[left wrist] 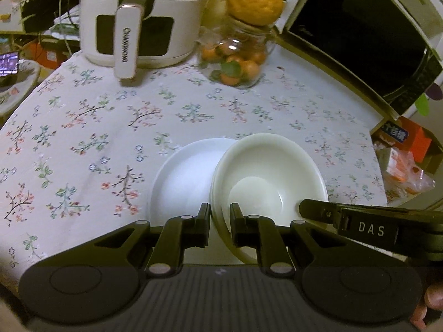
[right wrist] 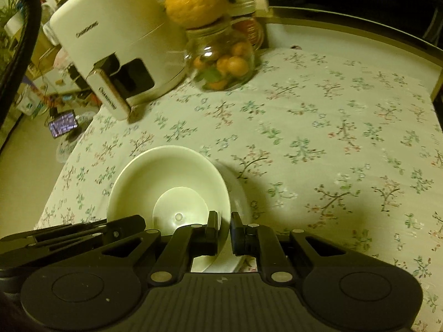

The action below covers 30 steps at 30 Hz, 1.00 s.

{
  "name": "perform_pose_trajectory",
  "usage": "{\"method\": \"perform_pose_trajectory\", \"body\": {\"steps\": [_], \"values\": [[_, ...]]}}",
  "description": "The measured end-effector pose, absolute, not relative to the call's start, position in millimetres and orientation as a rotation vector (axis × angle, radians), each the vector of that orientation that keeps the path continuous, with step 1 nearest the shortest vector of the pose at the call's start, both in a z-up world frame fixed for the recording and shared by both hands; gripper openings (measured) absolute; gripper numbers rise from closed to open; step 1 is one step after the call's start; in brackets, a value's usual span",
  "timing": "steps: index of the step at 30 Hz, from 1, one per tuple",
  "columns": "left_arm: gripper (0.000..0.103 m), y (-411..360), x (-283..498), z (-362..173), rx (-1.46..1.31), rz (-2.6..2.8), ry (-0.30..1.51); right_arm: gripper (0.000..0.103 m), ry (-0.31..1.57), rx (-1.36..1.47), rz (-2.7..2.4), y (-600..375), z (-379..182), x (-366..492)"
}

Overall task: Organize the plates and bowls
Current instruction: 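Lift the bowl with both grippers and carry it over the plate stack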

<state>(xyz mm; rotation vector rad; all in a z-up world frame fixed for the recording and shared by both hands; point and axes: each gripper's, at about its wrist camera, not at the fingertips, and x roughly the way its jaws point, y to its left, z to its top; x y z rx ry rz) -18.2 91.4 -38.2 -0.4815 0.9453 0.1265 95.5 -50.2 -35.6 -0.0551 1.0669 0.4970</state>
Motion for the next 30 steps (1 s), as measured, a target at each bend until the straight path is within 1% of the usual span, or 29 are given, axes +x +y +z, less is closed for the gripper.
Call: {"method": "perform_pose_trajectory", "body": {"steps": [13, 30], "values": [[0.013, 107, -20, -51, -0.501, 0.157, 0.993, 0.01, 1.101, -0.092, 0.528, -27, -45, 94], [0.013, 108, -11, -51, -0.477, 0.149, 0.983, 0.013, 1.119, -0.088, 0.516, -26, -50, 98]]}}
